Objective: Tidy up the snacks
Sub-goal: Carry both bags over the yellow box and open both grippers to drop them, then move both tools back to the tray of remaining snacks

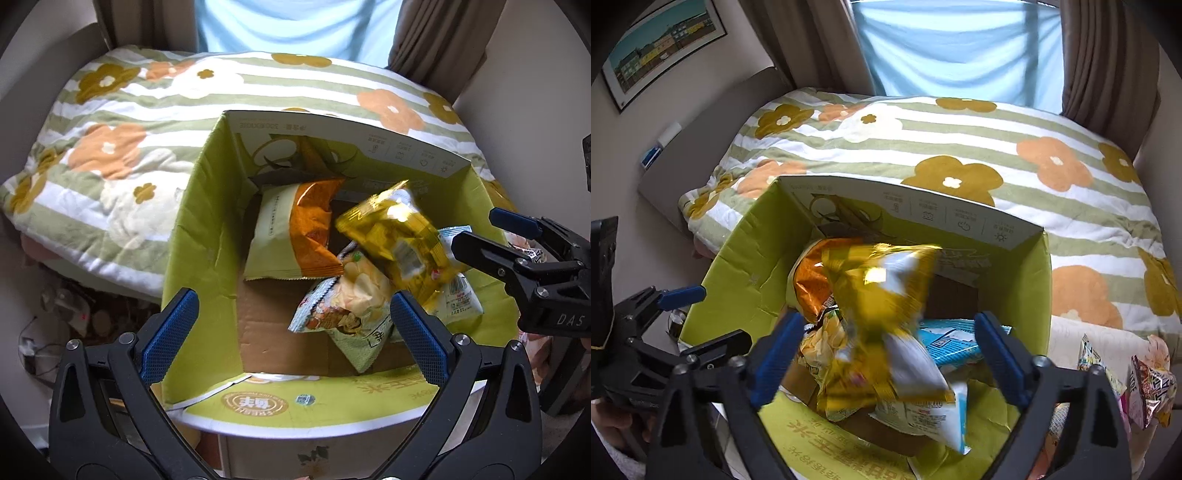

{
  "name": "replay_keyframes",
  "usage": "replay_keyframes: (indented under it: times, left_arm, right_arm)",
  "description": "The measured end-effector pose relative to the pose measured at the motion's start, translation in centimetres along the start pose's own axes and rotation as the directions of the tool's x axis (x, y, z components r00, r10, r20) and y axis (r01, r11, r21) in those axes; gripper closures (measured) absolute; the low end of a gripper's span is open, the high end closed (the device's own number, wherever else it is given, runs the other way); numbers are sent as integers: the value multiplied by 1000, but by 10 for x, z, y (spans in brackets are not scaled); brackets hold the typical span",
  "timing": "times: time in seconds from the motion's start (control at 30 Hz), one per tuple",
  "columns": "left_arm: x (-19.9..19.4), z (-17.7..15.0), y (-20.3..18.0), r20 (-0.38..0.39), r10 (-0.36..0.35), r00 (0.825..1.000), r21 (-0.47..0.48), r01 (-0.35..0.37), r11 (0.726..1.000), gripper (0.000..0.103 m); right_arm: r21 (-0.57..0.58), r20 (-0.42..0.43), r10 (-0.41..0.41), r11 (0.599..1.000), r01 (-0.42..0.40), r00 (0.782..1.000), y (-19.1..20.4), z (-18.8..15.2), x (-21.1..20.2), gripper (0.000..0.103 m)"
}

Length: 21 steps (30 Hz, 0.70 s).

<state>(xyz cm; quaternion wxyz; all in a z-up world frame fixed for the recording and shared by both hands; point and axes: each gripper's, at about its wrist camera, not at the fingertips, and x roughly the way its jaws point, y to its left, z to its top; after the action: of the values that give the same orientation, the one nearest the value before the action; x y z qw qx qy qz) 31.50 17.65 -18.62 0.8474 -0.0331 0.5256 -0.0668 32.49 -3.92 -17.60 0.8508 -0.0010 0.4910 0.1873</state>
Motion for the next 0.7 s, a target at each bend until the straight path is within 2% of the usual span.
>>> replay_keyframes:
  times: [0.33, 0.7]
  left_arm:
    - [-15, -11, 6, 36, -25, 999, -20, 25, 999, 0]
    - [-32, -17, -6, 68, -60, 996, 27, 58, 998, 0]
  right_arm:
    - [4, 30, -8, 1000, 8, 1000, 9, -7, -15, 9]
    - [45, 69, -69, 997, 66, 995, 12, -19, -46, 9]
